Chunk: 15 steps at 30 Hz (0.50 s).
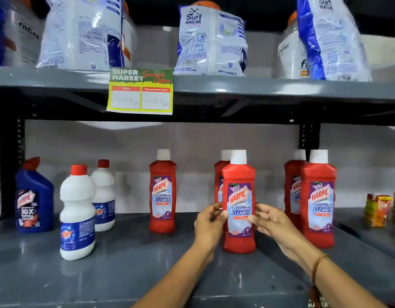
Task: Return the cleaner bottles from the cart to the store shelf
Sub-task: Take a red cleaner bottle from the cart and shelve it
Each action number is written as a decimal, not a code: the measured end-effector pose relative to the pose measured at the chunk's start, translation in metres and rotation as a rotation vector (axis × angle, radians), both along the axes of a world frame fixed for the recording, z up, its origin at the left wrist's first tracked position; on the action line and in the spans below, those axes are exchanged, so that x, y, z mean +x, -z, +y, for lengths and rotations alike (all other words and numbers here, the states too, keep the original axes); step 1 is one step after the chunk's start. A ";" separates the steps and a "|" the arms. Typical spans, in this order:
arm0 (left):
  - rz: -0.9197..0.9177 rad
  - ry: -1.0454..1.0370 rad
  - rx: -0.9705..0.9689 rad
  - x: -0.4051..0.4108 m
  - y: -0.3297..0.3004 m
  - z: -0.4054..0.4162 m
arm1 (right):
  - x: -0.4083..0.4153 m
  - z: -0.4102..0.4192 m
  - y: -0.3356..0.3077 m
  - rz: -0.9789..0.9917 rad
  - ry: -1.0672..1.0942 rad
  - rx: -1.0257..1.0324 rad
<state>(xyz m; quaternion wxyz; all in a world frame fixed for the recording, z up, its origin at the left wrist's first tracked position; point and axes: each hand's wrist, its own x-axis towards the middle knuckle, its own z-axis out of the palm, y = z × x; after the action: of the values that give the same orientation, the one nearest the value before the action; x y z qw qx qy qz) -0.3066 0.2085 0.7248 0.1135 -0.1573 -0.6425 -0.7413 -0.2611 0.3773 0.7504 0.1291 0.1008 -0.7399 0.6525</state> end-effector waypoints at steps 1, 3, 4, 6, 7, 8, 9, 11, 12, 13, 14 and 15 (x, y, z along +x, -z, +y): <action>0.007 -0.018 -0.010 -0.001 0.000 -0.002 | -0.003 -0.001 0.000 -0.002 -0.002 0.008; 0.006 -0.048 -0.025 -0.003 0.002 -0.005 | -0.006 -0.004 0.001 -0.011 -0.009 0.005; 0.000 -0.053 -0.024 -0.003 0.002 -0.007 | -0.007 -0.005 0.001 -0.014 -0.015 0.004; -0.005 -0.052 -0.024 -0.002 0.001 -0.009 | -0.008 -0.008 0.002 -0.018 -0.013 0.009; -0.012 -0.053 -0.026 -0.002 0.000 -0.010 | -0.009 -0.008 0.002 -0.019 -0.010 0.010; -0.017 -0.051 -0.027 0.000 -0.001 -0.010 | -0.009 -0.007 0.002 -0.017 -0.011 0.010; -0.021 -0.045 -0.026 0.002 -0.002 -0.010 | -0.009 -0.007 0.002 -0.016 -0.013 0.012; -0.032 -0.039 -0.026 0.003 -0.002 -0.010 | -0.011 -0.007 0.002 -0.018 -0.016 0.012; -0.040 -0.037 -0.027 0.003 -0.002 -0.011 | -0.010 -0.008 0.002 -0.019 -0.014 0.011; -0.046 -0.035 -0.033 0.004 -0.003 -0.011 | -0.011 -0.008 0.003 -0.023 -0.013 0.010; -0.054 -0.036 -0.037 0.005 -0.003 -0.011 | -0.012 -0.008 0.004 -0.026 -0.014 0.007; -0.060 -0.034 -0.042 0.006 -0.004 -0.012 | -0.013 -0.007 0.004 -0.032 -0.013 0.008</action>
<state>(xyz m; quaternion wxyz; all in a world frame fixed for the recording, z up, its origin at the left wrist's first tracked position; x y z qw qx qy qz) -0.3010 0.1967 0.7291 0.1034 -0.1266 -0.6636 -0.7300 -0.2739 0.3703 0.7465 0.1127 0.0959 -0.7437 0.6520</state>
